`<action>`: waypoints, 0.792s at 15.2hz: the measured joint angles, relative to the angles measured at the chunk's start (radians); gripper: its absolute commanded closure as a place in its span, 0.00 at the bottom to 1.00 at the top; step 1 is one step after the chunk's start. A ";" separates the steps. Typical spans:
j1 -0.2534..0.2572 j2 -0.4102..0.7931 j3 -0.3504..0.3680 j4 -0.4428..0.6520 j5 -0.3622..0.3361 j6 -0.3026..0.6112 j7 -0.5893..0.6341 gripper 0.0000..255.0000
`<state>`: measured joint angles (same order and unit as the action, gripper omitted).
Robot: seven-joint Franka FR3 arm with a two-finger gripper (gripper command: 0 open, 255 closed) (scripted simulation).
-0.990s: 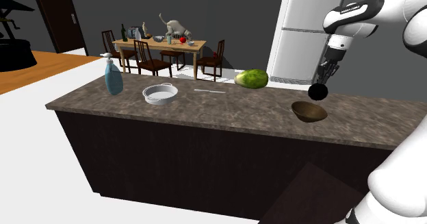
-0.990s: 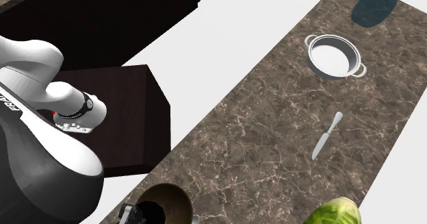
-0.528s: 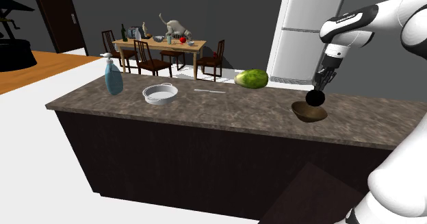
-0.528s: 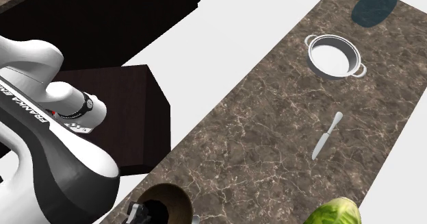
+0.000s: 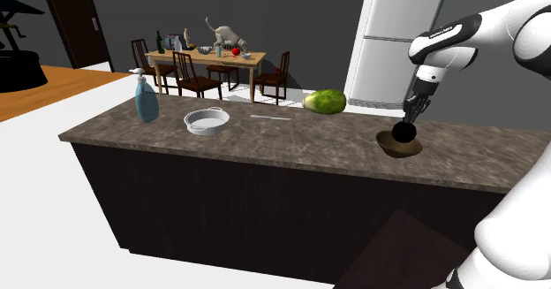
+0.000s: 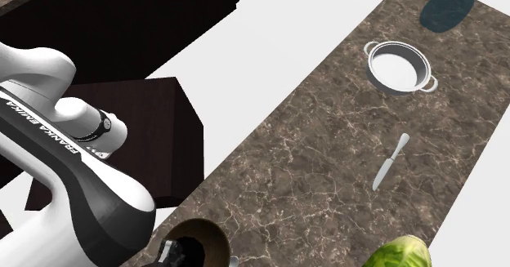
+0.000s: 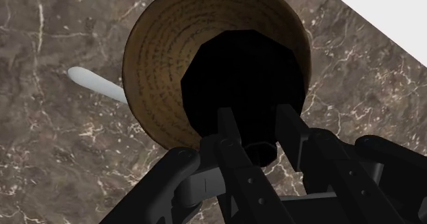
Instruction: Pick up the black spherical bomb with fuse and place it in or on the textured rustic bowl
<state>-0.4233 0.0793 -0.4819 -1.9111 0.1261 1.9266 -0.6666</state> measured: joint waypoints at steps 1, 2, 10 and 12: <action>0.000 0.000 0.000 0.000 0.000 0.000 0.000 1.00; 0.000 0.000 0.000 0.000 0.000 0.000 0.000 1.00; 0.000 0.000 0.000 0.000 0.000 0.001 0.000 0.00; -0.003 -0.006 -0.003 0.036 -0.005 -0.040 0.001 0.00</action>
<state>-0.4259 0.0732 -0.4847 -1.8751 0.1214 1.8867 -0.6655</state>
